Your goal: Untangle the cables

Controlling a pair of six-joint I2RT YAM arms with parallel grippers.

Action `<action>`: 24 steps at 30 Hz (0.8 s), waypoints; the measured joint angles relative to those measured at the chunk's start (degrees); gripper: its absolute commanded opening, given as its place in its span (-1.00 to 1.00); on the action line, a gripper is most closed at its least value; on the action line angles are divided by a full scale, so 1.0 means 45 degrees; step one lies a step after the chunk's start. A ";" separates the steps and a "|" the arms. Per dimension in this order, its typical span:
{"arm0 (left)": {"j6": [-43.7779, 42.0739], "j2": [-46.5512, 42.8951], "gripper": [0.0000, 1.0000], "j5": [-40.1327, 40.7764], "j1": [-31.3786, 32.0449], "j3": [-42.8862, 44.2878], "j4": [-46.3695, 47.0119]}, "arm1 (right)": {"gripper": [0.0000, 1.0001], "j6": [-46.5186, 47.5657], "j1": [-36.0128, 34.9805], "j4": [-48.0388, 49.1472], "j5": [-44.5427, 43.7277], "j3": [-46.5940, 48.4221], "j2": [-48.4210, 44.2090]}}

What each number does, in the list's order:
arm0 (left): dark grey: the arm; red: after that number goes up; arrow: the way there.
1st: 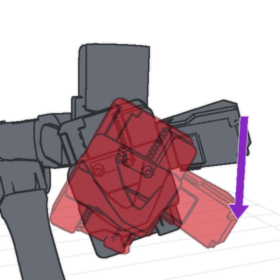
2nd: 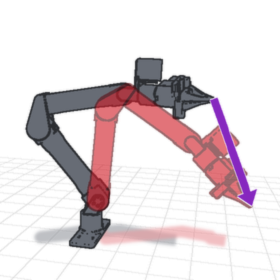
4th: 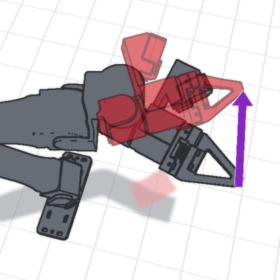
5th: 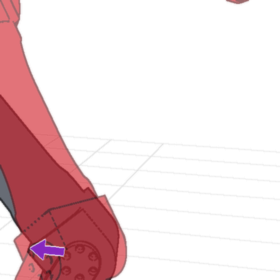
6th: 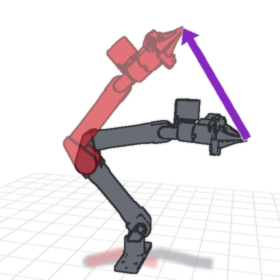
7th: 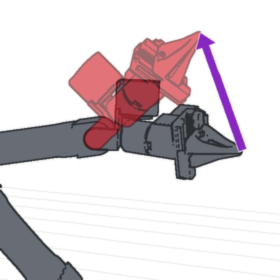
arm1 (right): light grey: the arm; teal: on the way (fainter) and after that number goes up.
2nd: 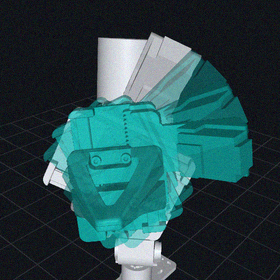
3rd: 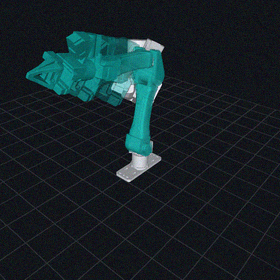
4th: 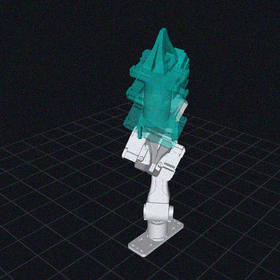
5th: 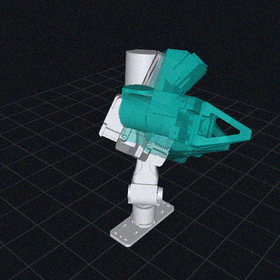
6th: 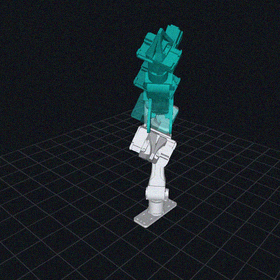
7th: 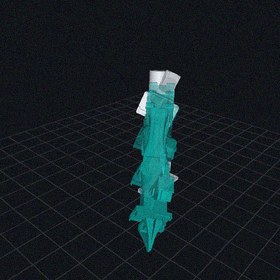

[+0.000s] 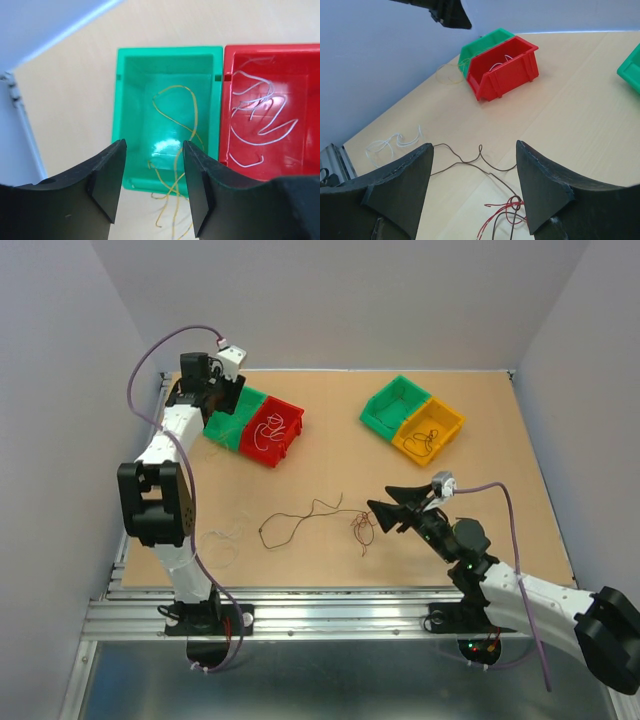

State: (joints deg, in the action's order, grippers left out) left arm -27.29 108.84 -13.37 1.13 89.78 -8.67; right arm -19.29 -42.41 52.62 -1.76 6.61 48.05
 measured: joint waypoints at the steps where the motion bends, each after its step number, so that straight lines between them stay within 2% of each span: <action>1: -0.0039 -0.0685 0.21 -0.0034 -0.0029 -0.0515 0.0238 | 0.44 0.0000 0.0000 -0.0044 -0.0005 -0.0019 -0.0010; 8: -0.0763 -0.3254 0.43 -0.0593 -0.0772 -0.3570 0.0899 | 0.55 0.0000 0.0000 -0.0097 -0.0044 -0.0034 -0.0243; 9: -0.0889 -0.3376 0.62 -0.0622 -0.0937 -0.3944 0.0835 | 0.57 -0.0005 0.0000 -0.0107 -0.0044 -0.0034 -0.0262; 10: -0.1010 -0.3468 0.72 -0.0646 -0.1141 -0.4439 0.0840 | 0.57 -0.0005 0.0000 -0.0112 -0.0044 -0.0034 -0.0272; 13: -0.1224 -0.3507 0.84 -0.0651 -0.1540 -0.5503 0.0758 | 0.57 -0.0005 0.0000 -0.0180 -0.0044 -0.0034 -0.0272; 18: -0.1462 -0.3512 0.85 -0.0763 -0.1608 -0.6552 0.0724 | 0.57 -0.0010 0.0000 -0.0219 -0.0044 -0.0170 -0.0287; 24: -0.1797 -0.3512 0.84 -0.0903 -0.1651 -0.6683 0.0855 | 0.58 -0.0015 0.0000 -0.0321 -0.0063 -0.0457 -0.0593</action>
State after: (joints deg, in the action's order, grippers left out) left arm -35.38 93.03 -17.43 -6.31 59.70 -4.82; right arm -19.35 -42.41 51.18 -2.04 4.56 45.39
